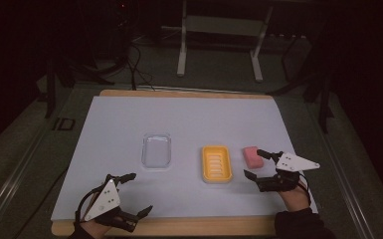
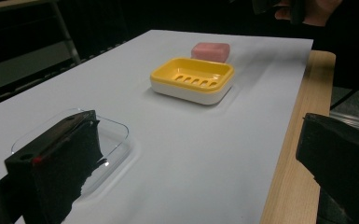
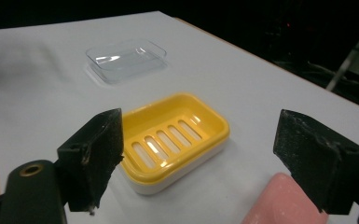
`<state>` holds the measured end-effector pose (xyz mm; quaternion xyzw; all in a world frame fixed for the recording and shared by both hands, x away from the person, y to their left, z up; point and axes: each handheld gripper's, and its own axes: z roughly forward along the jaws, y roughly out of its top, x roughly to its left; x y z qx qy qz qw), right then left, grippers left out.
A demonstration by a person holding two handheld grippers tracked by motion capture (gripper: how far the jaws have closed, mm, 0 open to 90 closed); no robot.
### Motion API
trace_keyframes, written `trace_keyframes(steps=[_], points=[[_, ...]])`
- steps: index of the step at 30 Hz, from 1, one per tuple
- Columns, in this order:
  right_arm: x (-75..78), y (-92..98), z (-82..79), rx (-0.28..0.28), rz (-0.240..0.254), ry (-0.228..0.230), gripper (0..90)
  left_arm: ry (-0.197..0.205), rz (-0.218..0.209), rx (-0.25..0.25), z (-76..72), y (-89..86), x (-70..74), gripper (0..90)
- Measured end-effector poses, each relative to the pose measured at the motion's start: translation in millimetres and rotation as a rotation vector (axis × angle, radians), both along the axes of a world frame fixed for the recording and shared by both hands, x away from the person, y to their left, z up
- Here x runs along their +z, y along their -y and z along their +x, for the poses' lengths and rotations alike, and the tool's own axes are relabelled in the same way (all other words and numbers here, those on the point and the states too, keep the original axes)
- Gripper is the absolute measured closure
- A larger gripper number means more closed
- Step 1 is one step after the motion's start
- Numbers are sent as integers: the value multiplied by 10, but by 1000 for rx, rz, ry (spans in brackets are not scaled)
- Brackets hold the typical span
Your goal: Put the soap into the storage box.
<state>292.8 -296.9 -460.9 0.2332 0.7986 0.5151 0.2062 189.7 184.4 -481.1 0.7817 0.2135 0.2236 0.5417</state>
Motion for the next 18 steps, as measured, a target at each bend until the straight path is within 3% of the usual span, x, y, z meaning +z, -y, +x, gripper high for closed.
trace_keyframes(steps=[4, 8, 13, 18], points=[[-15, 1, 21, -24, -10, -33, 161, 0, 2, -1, -2, 4, -1, 6], [-19, -1, 28, -34, -28, -28, 161, -2, 2, -1, 0, 7, -4, 6], [-82, -40, 86, -48, -110, -77, 146, -2, 5, 0, -1, 8, -4, 6], [-104, -14, 143, -139, -181, -127, 146, -1, 8, 0, 0, 10, -5, 6]])
